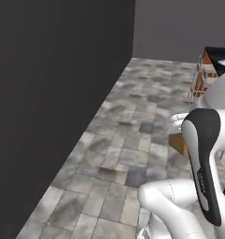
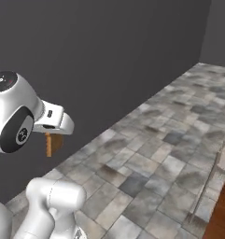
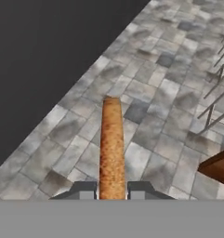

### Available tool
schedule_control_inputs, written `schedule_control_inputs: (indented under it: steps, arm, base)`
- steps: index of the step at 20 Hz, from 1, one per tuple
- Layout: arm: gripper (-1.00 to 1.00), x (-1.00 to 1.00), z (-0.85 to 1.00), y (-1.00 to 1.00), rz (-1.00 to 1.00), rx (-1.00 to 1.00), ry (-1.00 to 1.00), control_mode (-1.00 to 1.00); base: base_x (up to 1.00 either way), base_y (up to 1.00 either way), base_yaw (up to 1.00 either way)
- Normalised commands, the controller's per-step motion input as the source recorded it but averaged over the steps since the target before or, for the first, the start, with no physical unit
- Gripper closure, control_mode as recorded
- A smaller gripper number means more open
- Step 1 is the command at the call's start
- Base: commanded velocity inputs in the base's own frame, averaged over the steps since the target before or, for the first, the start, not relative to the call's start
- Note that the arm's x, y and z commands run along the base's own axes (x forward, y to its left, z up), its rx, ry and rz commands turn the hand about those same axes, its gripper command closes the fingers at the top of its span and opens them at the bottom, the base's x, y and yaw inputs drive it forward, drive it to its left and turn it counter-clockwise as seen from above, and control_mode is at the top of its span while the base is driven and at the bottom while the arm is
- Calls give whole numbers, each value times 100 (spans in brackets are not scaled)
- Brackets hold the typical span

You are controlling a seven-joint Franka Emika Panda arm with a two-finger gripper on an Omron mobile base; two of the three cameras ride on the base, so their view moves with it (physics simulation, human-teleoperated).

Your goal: Start the toaster. Once the lever pops up, take the bread to the plate on the dining counter.

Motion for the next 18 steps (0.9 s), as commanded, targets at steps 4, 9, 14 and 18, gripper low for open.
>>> schedule_control_inputs:
  steps: [4, 9, 14, 18]
  arm:
    - [100, 0, 0, 0, 0, 0, 0, 100]
    - [100, 0, 0, 0, 0, 0, 0, 100]
    - [100, 0, 0, 0, 0, 0, 0, 100]
    - [100, 0, 0, 0, 0, 0, 0, 100]
  base:
    - [70, 76, -59]
    - [72, 71, -59]
    - [70, 45, -60]
    - [74, 42, -60]
